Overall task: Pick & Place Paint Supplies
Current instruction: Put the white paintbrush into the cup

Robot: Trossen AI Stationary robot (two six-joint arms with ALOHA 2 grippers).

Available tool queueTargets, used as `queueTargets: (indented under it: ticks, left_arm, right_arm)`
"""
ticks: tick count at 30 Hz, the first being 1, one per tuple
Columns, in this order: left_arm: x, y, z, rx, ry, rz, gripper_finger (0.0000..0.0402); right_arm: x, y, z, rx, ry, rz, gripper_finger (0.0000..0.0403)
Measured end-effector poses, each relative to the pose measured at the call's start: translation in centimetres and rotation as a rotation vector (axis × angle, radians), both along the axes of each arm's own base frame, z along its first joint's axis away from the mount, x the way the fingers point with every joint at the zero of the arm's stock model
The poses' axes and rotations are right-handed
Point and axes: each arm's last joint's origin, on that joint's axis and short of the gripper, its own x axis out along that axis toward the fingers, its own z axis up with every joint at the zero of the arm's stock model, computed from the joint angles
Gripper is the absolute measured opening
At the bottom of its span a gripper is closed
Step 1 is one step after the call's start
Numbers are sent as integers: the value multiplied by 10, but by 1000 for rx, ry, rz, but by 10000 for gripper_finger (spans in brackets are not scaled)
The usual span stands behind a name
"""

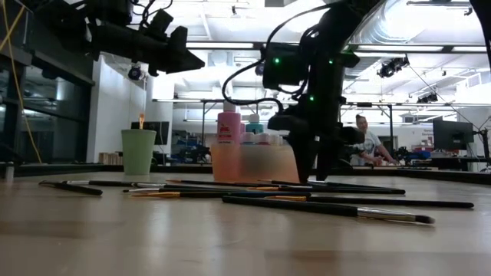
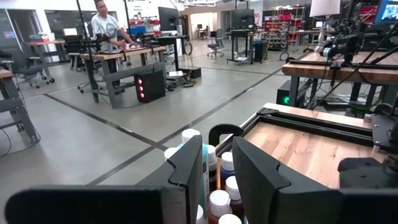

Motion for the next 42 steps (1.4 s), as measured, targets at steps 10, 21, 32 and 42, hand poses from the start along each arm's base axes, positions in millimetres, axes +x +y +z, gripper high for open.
queueTargets:
  ticks: [10, 21, 32, 42]
  left_arm:
    - [0, 0, -1, -4, 10, 0, 88]
    - [0, 0, -1, -11, 11, 0, 88]
    - [0, 0, -1, -11, 11, 0, 88]
    - [0, 0, -1, -11, 10, -1, 88]
  right_arm:
    - [0, -2, 0, 2, 0, 37, 104]
    - [2, -1, 0, 14, -20, 56, 64]
    - [2, 0, 0, 37, -21, 63, 38]
    - [2, 2, 0, 59, -25, 85, 5]
